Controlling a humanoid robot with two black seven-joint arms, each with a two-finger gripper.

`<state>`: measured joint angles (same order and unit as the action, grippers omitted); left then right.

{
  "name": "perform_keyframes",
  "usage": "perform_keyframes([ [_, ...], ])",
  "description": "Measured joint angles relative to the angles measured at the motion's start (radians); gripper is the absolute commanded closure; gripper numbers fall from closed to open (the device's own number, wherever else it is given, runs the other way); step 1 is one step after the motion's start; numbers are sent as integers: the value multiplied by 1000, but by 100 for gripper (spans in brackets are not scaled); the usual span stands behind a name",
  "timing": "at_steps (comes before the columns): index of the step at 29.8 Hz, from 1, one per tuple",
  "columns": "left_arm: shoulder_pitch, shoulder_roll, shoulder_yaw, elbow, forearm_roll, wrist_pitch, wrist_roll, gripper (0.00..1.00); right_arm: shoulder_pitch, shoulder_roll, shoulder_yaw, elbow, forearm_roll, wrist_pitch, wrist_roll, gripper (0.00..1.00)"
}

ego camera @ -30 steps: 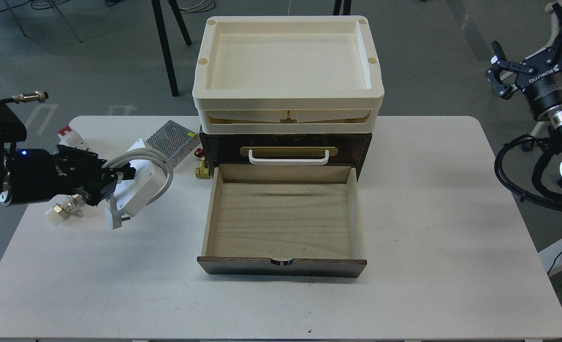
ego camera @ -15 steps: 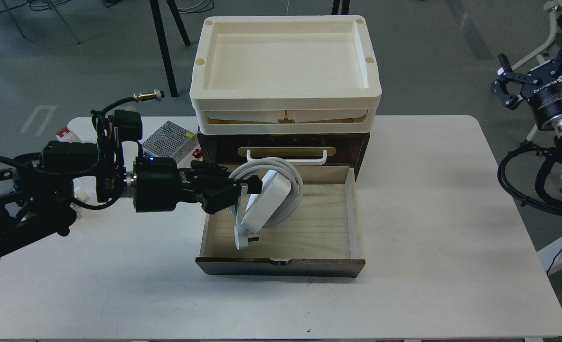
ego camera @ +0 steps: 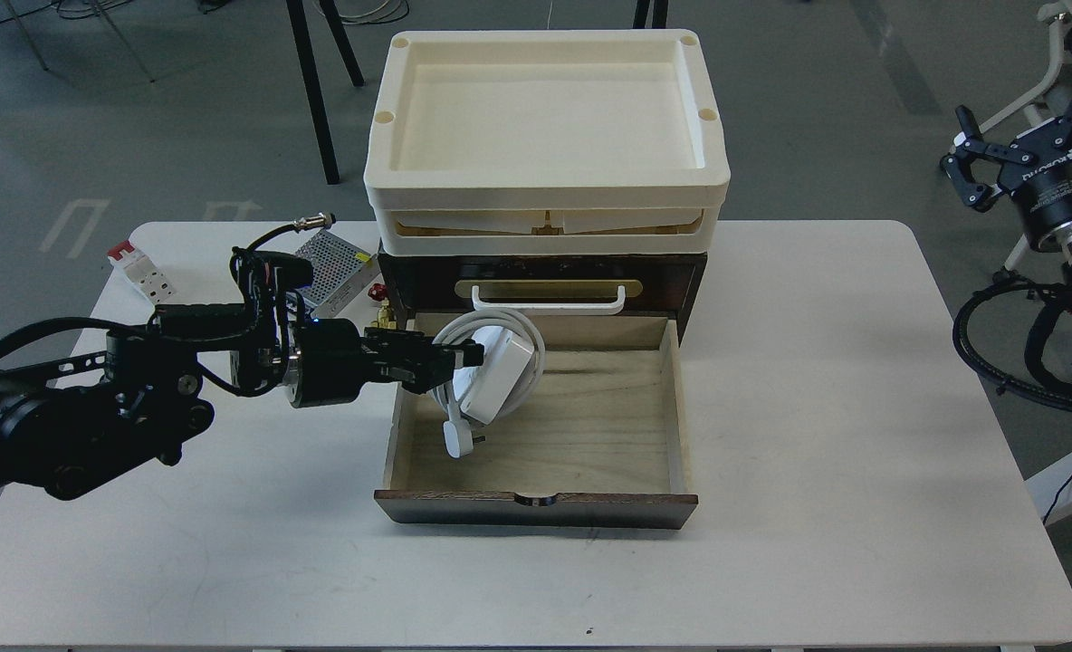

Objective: Put charging cable into cabinet

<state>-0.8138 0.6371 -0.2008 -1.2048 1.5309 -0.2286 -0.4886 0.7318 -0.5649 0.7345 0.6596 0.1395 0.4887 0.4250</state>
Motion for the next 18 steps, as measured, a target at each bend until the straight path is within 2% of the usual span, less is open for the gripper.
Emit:
perform_keyframes([
  [2, 1, -2, 0, 4, 0, 0, 0, 94, 0, -1, 0, 0, 0, 0, 0, 0],
  [4, 5, -4, 0, 5, 0, 1, 0, 82, 0, -1, 0, 0, 0, 0, 0, 0],
  [7, 15, -12, 0, 6, -2, 2, 0, 55, -2, -1, 0, 0, 0, 0, 1, 0],
  [14, 20, -89, -7, 13, -20, 1, 0, 40, -16, 0, 1, 0, 2, 0, 4, 0],
  [18, 21, -139, -13, 63, -22, 1, 0, 28, -27, 0, 3, 2, 2, 0, 5, 0],
])
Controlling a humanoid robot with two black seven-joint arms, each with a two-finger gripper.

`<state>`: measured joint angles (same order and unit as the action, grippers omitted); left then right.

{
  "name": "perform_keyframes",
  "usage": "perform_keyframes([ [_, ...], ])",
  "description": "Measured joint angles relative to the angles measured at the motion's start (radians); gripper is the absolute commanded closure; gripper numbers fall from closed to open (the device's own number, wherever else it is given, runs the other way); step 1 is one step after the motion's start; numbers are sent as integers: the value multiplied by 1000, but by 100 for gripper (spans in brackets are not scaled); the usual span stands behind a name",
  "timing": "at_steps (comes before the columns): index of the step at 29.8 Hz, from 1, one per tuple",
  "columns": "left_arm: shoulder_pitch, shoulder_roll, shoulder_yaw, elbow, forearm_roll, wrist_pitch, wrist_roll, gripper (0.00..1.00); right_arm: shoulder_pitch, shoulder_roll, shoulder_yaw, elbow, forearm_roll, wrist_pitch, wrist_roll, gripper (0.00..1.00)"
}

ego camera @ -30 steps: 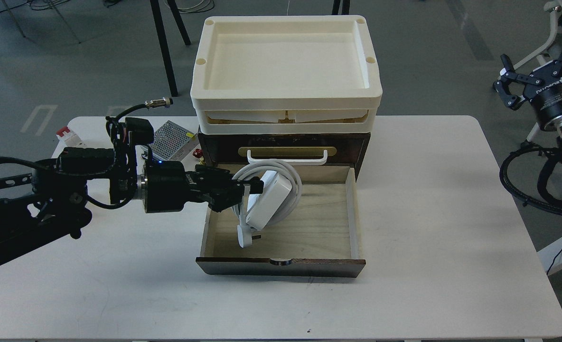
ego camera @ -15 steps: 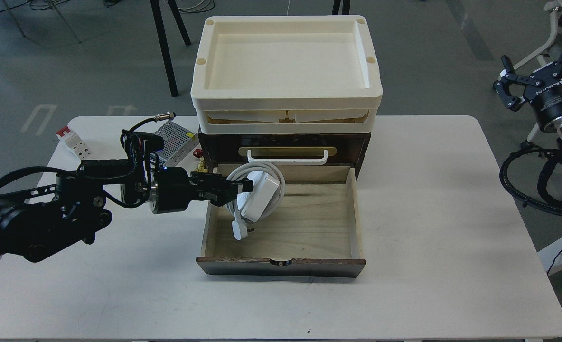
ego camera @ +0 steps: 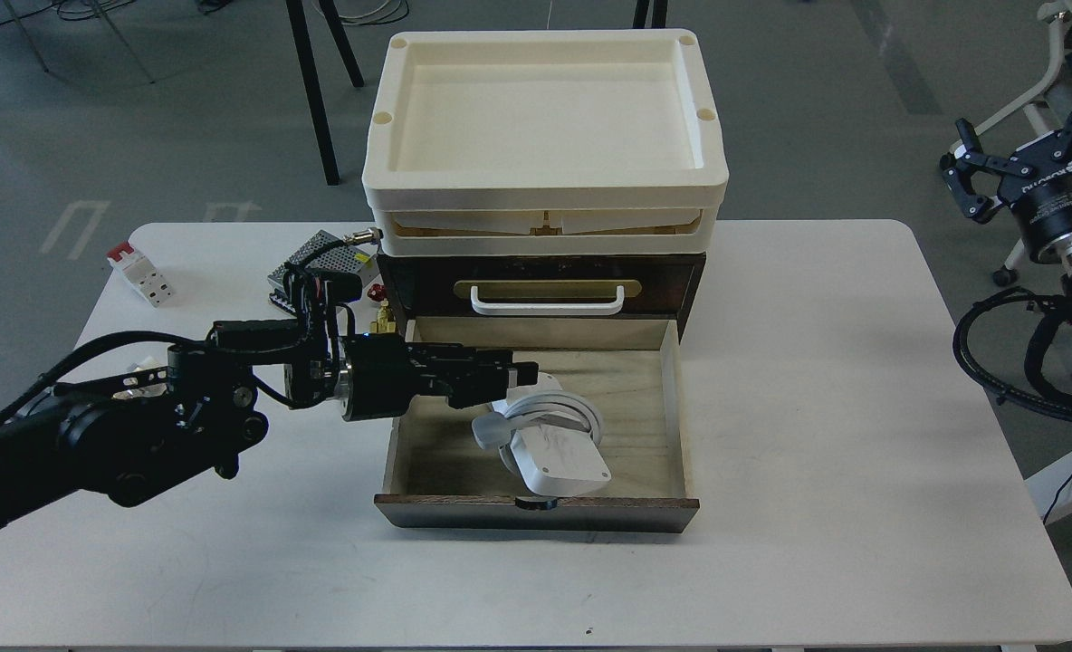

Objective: Put charging cable into cabinet

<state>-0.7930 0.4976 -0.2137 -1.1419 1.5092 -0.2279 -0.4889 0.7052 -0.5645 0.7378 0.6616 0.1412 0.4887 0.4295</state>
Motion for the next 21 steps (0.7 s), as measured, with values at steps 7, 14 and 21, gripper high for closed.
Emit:
perform_keyframes([
  [7, 5, 105, -54, 7, -178, -11, 0, 19, 0, -2, 5, 7, 0, 0, 0, 0],
  [14, 71, 401, -72, 5, -288, -164, 0, 15, 32, -10, 11, 11, 0, 0, 0, 0],
  [21, 81, 454, -180, 127, -829, -243, 0, 14, 36, 6, 45, 22, 2, 0, 2, 0],
])
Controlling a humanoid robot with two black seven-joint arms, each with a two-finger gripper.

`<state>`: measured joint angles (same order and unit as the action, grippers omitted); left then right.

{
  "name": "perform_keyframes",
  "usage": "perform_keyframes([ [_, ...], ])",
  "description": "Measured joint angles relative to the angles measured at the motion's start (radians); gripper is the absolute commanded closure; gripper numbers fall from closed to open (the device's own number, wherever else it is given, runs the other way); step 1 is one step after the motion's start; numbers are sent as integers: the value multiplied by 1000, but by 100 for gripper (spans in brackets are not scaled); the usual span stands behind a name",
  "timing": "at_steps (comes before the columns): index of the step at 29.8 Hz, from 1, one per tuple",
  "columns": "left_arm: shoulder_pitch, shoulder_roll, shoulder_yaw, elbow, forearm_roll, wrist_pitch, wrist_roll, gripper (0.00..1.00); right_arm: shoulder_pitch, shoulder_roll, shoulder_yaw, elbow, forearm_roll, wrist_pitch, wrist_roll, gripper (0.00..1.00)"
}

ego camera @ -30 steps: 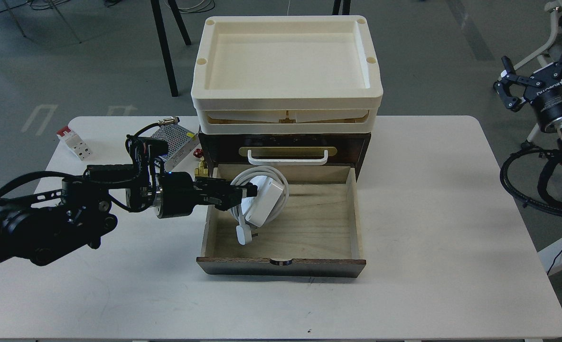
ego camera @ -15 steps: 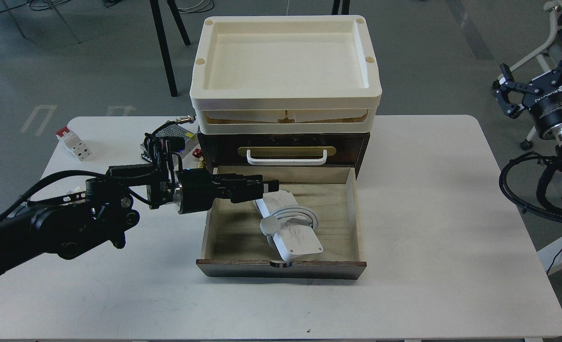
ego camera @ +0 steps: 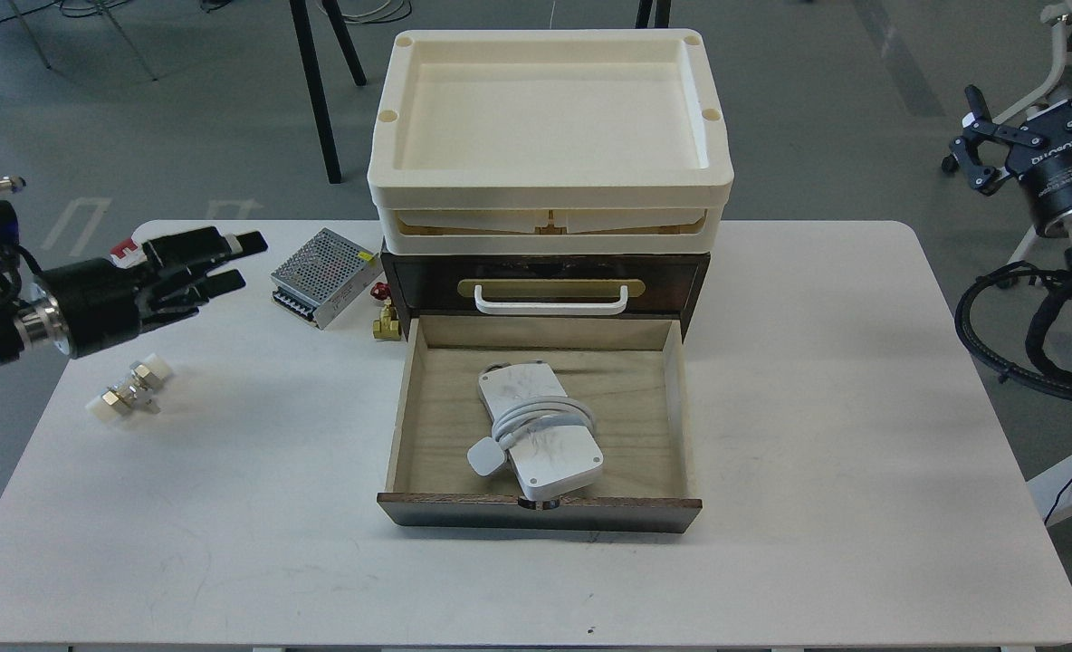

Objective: Put charging cable into cabinet

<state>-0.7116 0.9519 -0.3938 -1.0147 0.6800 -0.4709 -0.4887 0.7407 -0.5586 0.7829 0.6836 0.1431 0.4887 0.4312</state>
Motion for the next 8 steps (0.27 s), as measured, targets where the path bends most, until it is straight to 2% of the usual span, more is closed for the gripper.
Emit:
perform_keyframes([
  [5, -77, -138, -133, 214, -475, -17, 0, 14, -9, 22, 47, 52, 0, 0, 16, 0],
  [8, -141, -244, -158, 368, -650, -18, 0, 13, -10, 38, 54, 69, 0, 0, 21, 0],
])
